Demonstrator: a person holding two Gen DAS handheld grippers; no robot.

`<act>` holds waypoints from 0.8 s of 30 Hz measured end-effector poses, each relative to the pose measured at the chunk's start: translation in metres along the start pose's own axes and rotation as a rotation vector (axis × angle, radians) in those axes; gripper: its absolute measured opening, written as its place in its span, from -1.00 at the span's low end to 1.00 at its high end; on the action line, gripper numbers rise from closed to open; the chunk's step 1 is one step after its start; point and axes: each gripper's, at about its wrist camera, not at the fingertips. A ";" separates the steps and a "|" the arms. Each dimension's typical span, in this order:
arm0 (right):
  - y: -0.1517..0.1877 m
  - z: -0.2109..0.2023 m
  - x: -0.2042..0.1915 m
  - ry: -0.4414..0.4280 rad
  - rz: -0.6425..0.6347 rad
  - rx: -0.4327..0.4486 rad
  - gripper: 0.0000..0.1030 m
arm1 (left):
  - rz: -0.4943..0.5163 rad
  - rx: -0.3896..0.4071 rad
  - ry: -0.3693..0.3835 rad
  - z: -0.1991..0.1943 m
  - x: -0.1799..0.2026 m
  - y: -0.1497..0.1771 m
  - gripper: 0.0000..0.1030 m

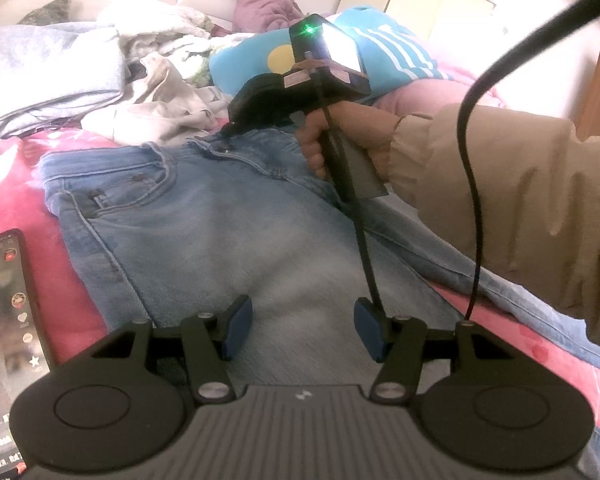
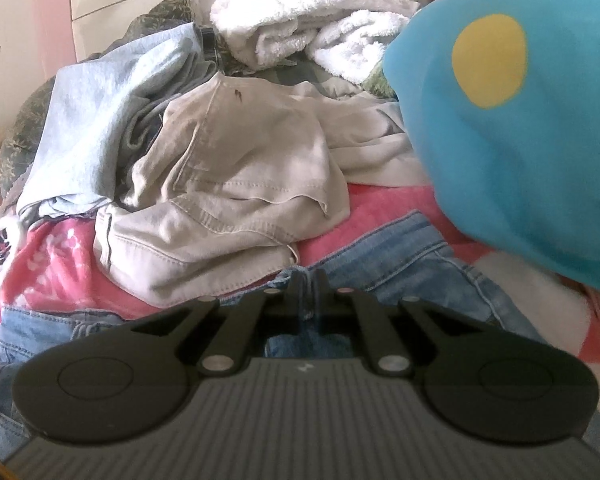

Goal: Fold clothes

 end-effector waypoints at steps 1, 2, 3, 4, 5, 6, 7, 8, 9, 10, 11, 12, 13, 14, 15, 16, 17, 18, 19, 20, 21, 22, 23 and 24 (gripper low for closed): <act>0.000 0.001 0.000 0.000 0.000 0.001 -0.95 | -0.001 0.000 0.000 0.000 0.000 0.000 0.12; 0.000 0.002 -0.001 0.000 0.002 0.003 -0.95 | -0.002 0.000 0.001 -0.001 0.000 0.000 0.12; -0.001 0.003 -0.001 0.000 0.003 0.005 -0.95 | -0.003 0.000 0.001 -0.001 0.000 0.000 0.12; -0.001 0.004 -0.001 0.000 0.005 0.008 -0.96 | -0.004 0.000 0.002 -0.002 0.001 0.001 0.12; -0.002 0.006 -0.001 -0.001 0.008 0.010 -0.97 | -0.004 -0.001 0.001 -0.002 0.001 0.001 0.12; -0.003 0.008 -0.002 -0.001 0.008 0.014 -1.00 | -0.004 -0.002 0.001 -0.002 0.001 0.001 0.12; -0.004 0.011 -0.003 0.004 0.005 0.015 -1.00 | -0.005 -0.003 0.001 -0.002 0.000 0.001 0.12; -0.005 0.016 -0.005 0.013 -0.007 0.001 -1.00 | -0.005 -0.004 0.002 -0.002 0.000 0.001 0.12; -0.006 0.020 -0.008 0.022 -0.028 -0.018 -1.00 | -0.006 -0.005 0.002 -0.002 0.000 0.000 0.12; -0.006 0.023 -0.011 0.031 -0.045 -0.033 -1.00 | -0.006 -0.005 0.002 -0.002 0.000 0.000 0.12; -0.007 0.021 -0.011 0.034 -0.046 -0.031 -1.00 | -0.007 -0.006 0.002 -0.002 0.000 0.000 0.12; -0.008 0.017 -0.009 0.033 -0.035 -0.027 -1.00 | -0.008 -0.006 0.003 -0.002 0.000 0.000 0.13; -0.008 0.010 -0.006 0.037 -0.015 -0.019 -0.99 | -0.007 -0.006 0.003 -0.002 -0.001 0.000 0.13; -0.008 0.003 -0.002 0.042 0.005 -0.011 -0.99 | -0.007 -0.006 0.003 -0.002 -0.001 -0.001 0.13; -0.008 -0.008 0.003 0.052 0.024 0.001 -0.98 | -0.008 -0.005 0.003 -0.002 -0.001 -0.001 0.13; -0.006 -0.020 0.008 0.061 0.039 0.010 -0.98 | -0.010 -0.004 0.003 -0.001 -0.001 -0.002 0.13; -0.005 -0.033 0.013 0.070 0.052 0.019 -0.97 | -0.011 -0.002 0.004 -0.002 0.000 -0.002 0.14; -0.003 -0.046 0.018 0.082 0.065 0.029 -0.95 | -0.013 0.000 0.005 -0.003 0.000 -0.003 0.14; 0.000 -0.063 0.023 0.102 0.079 0.039 -0.92 | -0.014 0.002 0.006 -0.003 0.001 -0.003 0.16; 0.003 -0.079 0.028 0.126 0.091 0.049 -0.89 | -0.015 0.004 0.008 -0.004 0.001 -0.003 0.19; 0.008 -0.099 0.035 0.157 0.103 0.060 -0.86 | -0.016 0.008 0.010 -0.005 0.001 -0.004 0.20; 0.013 -0.118 0.042 0.187 0.116 0.071 -0.80 | -0.015 0.013 0.014 -0.006 0.002 -0.004 0.22; 0.019 -0.137 0.049 0.219 0.130 0.082 -0.74 | -0.012 0.017 0.018 -0.008 0.003 -0.004 0.24; 0.027 -0.157 0.057 0.253 0.149 0.092 -0.72 | -0.009 0.021 0.022 -0.009 0.004 -0.003 0.24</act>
Point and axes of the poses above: each gripper's, at about its wrist camera, not at the fingertips, and z roughly the way its jaws point, x to its right, y to its underside, and after that the axes turned 15 degrees about -z, right-handed
